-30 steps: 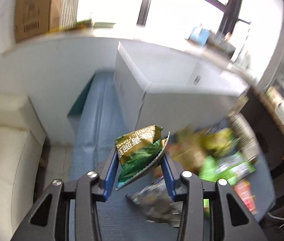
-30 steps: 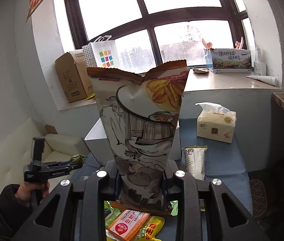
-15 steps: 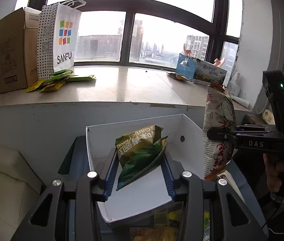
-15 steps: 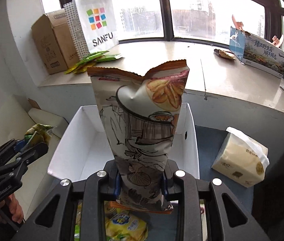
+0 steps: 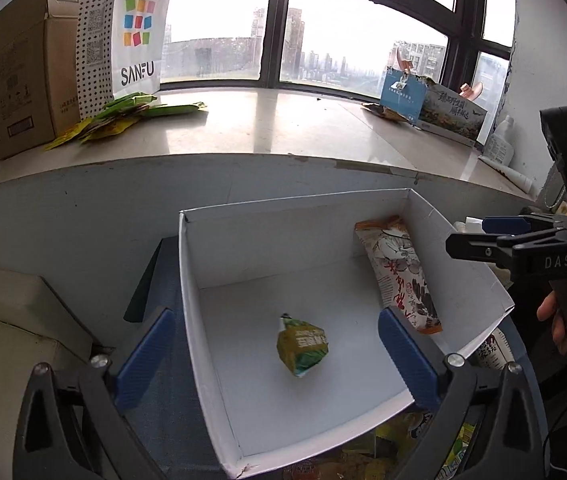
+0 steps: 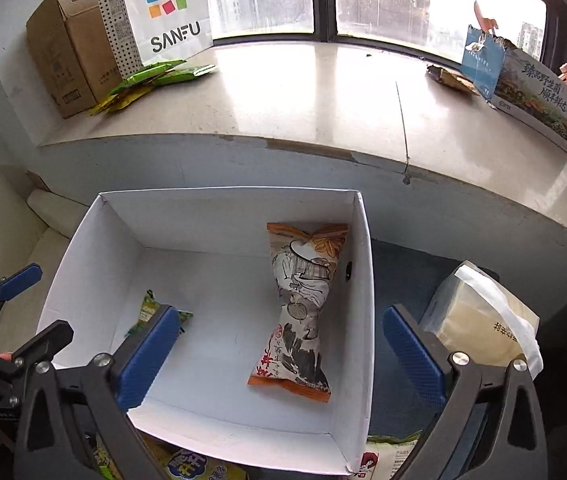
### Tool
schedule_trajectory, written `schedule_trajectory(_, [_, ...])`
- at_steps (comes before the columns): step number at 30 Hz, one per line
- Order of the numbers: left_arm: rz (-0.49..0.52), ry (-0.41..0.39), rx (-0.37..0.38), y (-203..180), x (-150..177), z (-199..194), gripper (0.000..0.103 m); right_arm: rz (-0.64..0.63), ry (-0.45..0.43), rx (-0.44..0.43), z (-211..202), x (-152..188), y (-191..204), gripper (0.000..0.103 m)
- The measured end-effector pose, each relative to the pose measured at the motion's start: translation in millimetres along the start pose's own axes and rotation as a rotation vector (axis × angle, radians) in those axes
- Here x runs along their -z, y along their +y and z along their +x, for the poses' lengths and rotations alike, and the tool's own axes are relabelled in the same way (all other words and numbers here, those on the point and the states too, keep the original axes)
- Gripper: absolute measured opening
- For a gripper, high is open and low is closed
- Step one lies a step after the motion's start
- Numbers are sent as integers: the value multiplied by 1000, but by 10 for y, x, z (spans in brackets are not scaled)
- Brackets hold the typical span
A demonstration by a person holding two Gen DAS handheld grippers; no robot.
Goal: Organize snacks
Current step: 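Withdraw both grippers from the white box back over the snack pile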
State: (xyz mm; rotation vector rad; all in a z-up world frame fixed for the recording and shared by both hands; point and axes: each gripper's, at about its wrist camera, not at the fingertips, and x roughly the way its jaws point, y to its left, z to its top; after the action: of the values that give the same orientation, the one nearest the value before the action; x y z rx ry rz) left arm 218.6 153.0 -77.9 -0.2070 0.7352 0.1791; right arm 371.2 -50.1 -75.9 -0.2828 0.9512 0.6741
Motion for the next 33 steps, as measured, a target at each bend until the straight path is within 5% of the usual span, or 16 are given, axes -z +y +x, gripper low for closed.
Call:
schedule_trajectory(8, [33, -103, 35, -53, 76, -462, 103, -25, -158, -60, -584, 258, 15, 103])
schedule_trajectory(12, [16, -223, 76, -39, 290, -899, 103, -52, -264, -91, -1064, 609, 145, 103])
schedule_trajectory(15, [47, -170, 110, -94, 508, -1141, 103, -49, -321, -97, -1408, 1024, 224, 103])
schedule_trajectory(25, [13, -125, 183, -130, 1358, -1719, 103, 171, -282, -17, -1657, 2423, -120, 103])
schedule_trajectory(33, [68, -95, 191, -261, 1533, -1775, 103, 208, -150, -18, -1135, 2524, -420, 103])
